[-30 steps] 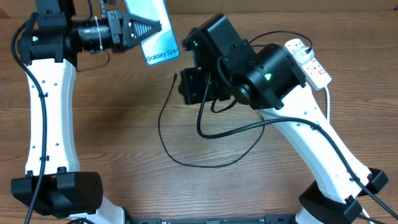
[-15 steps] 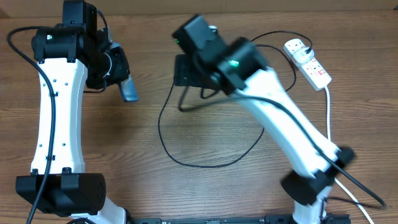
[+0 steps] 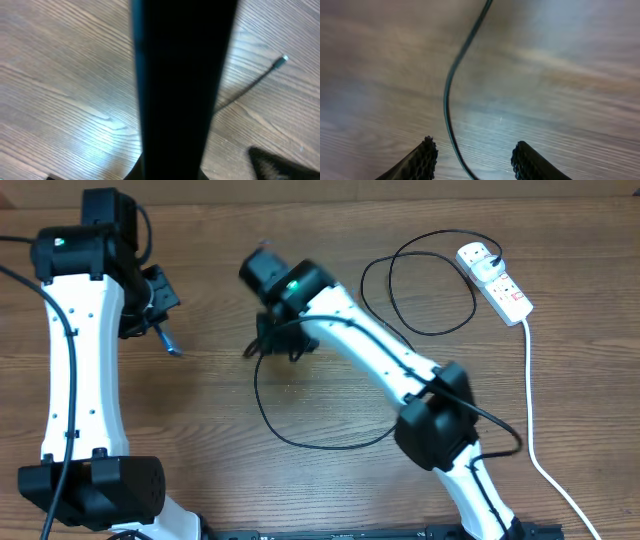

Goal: Plug charger to phone and switch on socket

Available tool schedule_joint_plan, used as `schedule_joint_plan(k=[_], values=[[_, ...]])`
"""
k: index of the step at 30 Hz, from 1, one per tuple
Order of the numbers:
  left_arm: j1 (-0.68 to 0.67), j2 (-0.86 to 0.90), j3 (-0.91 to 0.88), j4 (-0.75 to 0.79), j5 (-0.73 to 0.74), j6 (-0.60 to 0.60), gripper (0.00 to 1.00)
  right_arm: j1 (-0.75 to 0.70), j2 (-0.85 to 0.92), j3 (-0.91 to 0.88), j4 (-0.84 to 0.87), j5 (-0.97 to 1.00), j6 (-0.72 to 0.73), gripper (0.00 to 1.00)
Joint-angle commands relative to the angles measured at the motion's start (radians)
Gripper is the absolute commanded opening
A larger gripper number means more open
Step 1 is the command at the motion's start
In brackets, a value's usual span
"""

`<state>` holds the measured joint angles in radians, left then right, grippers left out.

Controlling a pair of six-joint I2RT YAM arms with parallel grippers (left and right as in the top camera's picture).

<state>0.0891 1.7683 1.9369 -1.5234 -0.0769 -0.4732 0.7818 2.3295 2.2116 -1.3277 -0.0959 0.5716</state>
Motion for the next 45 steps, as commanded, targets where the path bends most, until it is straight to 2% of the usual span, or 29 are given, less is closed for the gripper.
schedule_joint_plan(k=[1, 3, 8, 17, 29, 32, 39, 41, 43, 45], values=[[0.011, -0.003, 0.013, 0.002, -0.027, -0.025, 0.04, 0.084, 0.049, -0.059, 0.026, -0.016, -0.037, 0.53], [0.011, -0.003, 0.013, -0.002, -0.027, -0.025, 0.04, 0.114, 0.056, -0.078, 0.049, 0.033, -0.011, 0.67], [0.011, -0.003, 0.013, -0.016, -0.027, -0.024, 0.04, 0.148, 0.056, -0.114, 0.084, 0.061, 0.031, 0.67], [0.04, -0.003, 0.013, -0.013, -0.027, -0.025, 0.04, 0.154, 0.056, -0.208, 0.103, 0.056, 0.056, 0.43], [0.049, -0.003, 0.013, -0.013, -0.027, -0.022, 0.04, 0.16, 0.056, -0.288, 0.061, -0.029, 0.061, 0.25], [0.049, -0.003, 0.013, -0.012, -0.026, -0.022, 0.04, 0.161, 0.055, -0.286, 0.057, -0.061, 0.057, 0.23], [0.049, -0.003, 0.013, -0.001, -0.027, -0.022, 0.04, 0.135, 0.055, -0.146, -0.04, -0.063, 0.048, 0.24], [0.049, -0.003, 0.013, 0.004, -0.027, -0.022, 0.04, 0.132, 0.055, -0.093, -0.053, -0.064, 0.029, 0.29], [0.049, -0.003, 0.013, 0.005, -0.027, -0.022, 0.04, 0.135, 0.055, -0.053, -0.058, -0.069, -0.003, 0.37], [0.049, -0.003, 0.013, 0.006, -0.027, -0.022, 0.04, 0.149, 0.055, -0.044, -0.046, -0.086, -0.043, 0.55]])
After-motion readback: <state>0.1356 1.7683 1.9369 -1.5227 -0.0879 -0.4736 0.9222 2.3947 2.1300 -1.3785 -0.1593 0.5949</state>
